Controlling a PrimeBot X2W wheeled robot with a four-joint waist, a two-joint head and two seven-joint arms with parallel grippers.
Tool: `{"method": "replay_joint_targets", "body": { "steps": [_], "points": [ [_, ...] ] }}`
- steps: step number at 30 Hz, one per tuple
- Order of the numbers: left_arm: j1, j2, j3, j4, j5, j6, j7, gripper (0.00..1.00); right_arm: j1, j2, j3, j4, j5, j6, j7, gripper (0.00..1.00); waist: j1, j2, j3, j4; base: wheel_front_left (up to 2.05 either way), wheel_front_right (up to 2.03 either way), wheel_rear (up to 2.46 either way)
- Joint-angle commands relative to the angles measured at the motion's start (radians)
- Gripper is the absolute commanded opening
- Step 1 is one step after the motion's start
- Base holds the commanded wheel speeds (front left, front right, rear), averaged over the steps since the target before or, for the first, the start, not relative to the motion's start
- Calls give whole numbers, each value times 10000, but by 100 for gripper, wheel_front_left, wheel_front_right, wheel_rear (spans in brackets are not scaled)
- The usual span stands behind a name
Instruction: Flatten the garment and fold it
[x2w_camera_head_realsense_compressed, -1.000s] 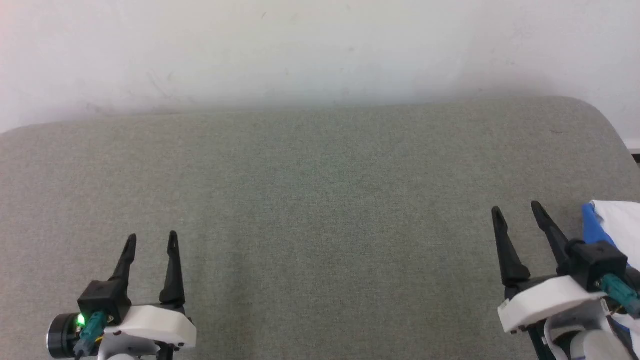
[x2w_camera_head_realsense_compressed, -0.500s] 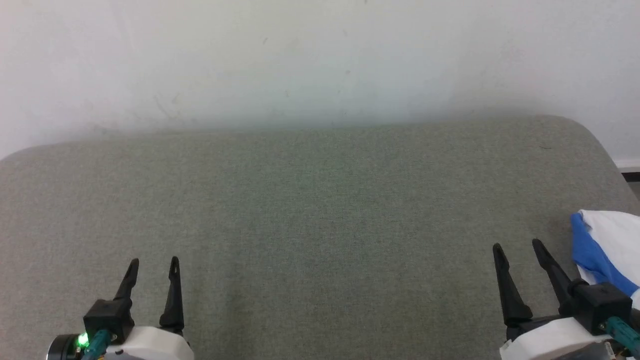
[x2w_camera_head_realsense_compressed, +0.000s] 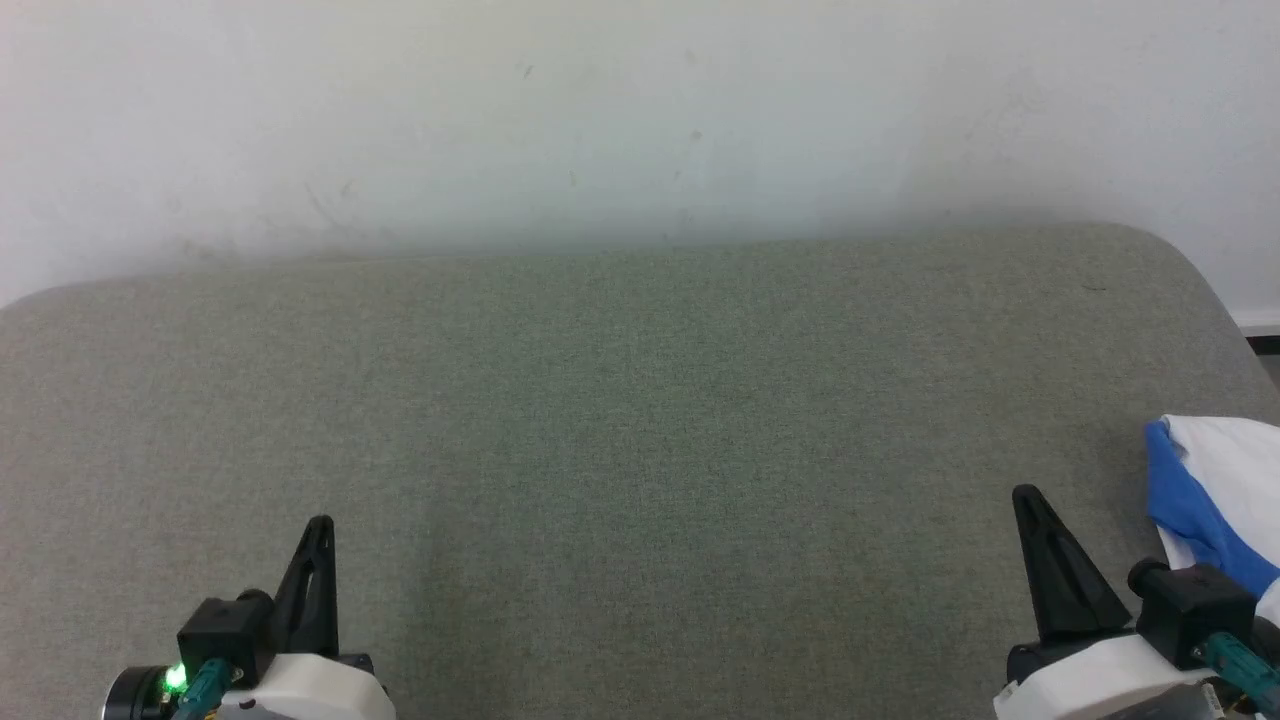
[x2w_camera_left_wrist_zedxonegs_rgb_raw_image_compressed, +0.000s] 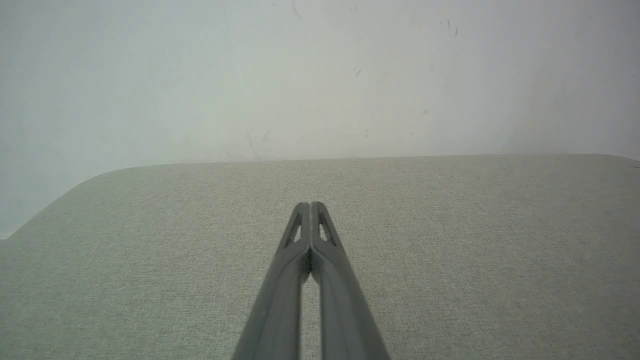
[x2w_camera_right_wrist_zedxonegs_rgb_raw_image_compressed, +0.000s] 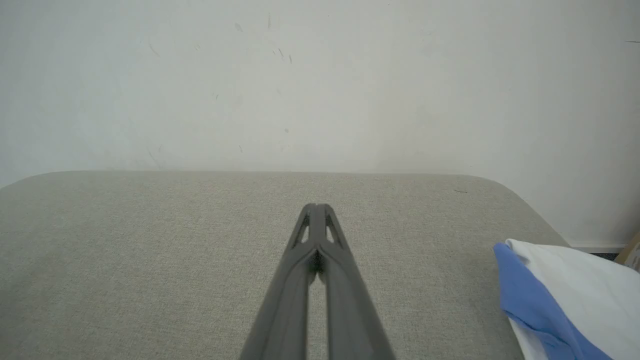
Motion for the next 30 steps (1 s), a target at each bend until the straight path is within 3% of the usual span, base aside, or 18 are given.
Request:
{"method": "replay_joint_targets", "body": {
  "steps": [1,30],
  "points": [
    [-8,-24,1,-35,30,0,46,0,-28,3,4,17,-22,0,14,0,0,0,1,4,0,0,0],
    [-101,-309,-9,-458,391,1,595,0,-359,12,32,216,-280,-2,179,0,-1,0,10,56,0,0,0]
  ]
}}
